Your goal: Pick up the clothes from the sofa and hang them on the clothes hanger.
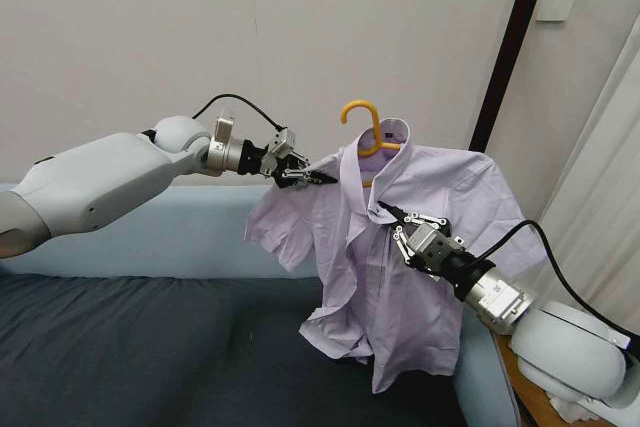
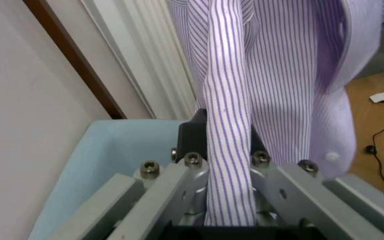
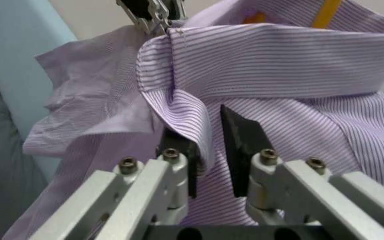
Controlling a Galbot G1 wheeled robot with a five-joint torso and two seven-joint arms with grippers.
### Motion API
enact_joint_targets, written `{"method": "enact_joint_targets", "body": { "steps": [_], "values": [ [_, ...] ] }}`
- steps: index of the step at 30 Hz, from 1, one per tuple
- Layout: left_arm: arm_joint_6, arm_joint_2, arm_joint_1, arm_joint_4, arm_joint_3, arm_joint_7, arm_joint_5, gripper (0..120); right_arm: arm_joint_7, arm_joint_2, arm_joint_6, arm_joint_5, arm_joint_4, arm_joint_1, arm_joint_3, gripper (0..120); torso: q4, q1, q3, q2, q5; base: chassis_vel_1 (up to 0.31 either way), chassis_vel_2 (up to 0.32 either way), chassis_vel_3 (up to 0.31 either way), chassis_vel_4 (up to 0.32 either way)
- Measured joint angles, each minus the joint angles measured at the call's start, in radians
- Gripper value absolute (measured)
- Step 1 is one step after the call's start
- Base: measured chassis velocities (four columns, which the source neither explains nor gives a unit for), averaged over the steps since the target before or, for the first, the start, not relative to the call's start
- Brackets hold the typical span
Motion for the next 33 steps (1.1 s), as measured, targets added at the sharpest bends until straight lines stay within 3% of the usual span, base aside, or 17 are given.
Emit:
{"method": "enact_joint_targets", "body": {
  "steps": [4, 6, 10, 14, 15, 17, 20, 26, 33],
  "values": [
    [-0.003, 0.015, 0.006, -0.010, -0.009, -0.012, -0.002, 2, 0.048, -0.035, -0.061, 0.159, 0.091, -0.083, 0.074, 38, -0.0005, 0.000, 0.000, 0.000, -0.0001, 0.000, 0.000, 0.000, 0.000],
    [-0.003, 0.016, 0.010, -0.009, -0.018, -0.013, -0.002, 2, 0.058, -0.038, -0.075, 0.202, 0.112, -0.117, 0.113, 41, -0.0005, 0.000, 0.000, 0.000, -0.0002, 0.000, 0.000, 0.000, 0.000],
    [-0.007, 0.021, 0.014, 0.003, -0.030, -0.001, -0.003, 2, 0.118, -0.043, -0.136, 0.403, 0.197, -0.277, 0.285, 60, -0.0006, 0.000, 0.000, 0.000, 0.0001, 0.000, 0.000, 0.000, 0.000],
    [-0.025, 0.040, 0.026, 0.009, -0.031, 0.025, 0.000, 2, 0.132, -0.063, -0.147, 0.450, 0.217, -0.364, 0.364, 73, -0.0006, 0.000, 0.000, 0.000, 0.0002, 0.000, 0.000, 0.000, 0.000],
    [-0.033, 0.049, 0.033, 0.008, -0.032, 0.042, 0.004, 2, 0.116, -0.076, -0.147, 0.449, 0.217, -0.362, 0.375, 80, -0.0004, 0.000, 0.000, 0.000, 0.0000, 0.000, 0.000, 0.000, 0.000],
    [-0.036, 0.053, 0.036, 0.008, -0.034, 0.051, 0.007, 2, 0.106, -0.083, -0.147, 0.448, 0.217, -0.355, 0.377, 82, -0.0003, 0.000, 0.000, 0.000, 0.0001, 0.000, 0.000, 0.000, 0.000],
    [-0.056, 0.090, 0.047, -0.001, -0.047, 0.132, 0.034, 2, -0.071, -0.174, -0.128, 0.475, 0.212, -0.263, 0.436, 96, 0.0000, 0.000, 0.000, 0.000, -0.0001, 0.000, 0.000, 0.000, 0.000],
    [-0.081, 0.107, 0.069, 0.007, -0.072, 0.175, 0.090, 2, -0.218, -0.296, -0.118, 0.634, 0.166, -0.215, 0.525, 100, -0.0001, 0.000, 0.000, 0.000, -0.0003, 0.000, 0.000, 0.000, 0.000],
    [-0.102, 0.044, 0.139, 0.016, -0.118, 0.191, 0.163, 2, -0.323, -0.376, -0.177, 0.690, 0.108, -0.206, 0.548, 100, -0.0005, 0.000, 0.000, 0.000, 0.0000, 0.000, 0.000, 0.000, 0.000]
  ]
}}
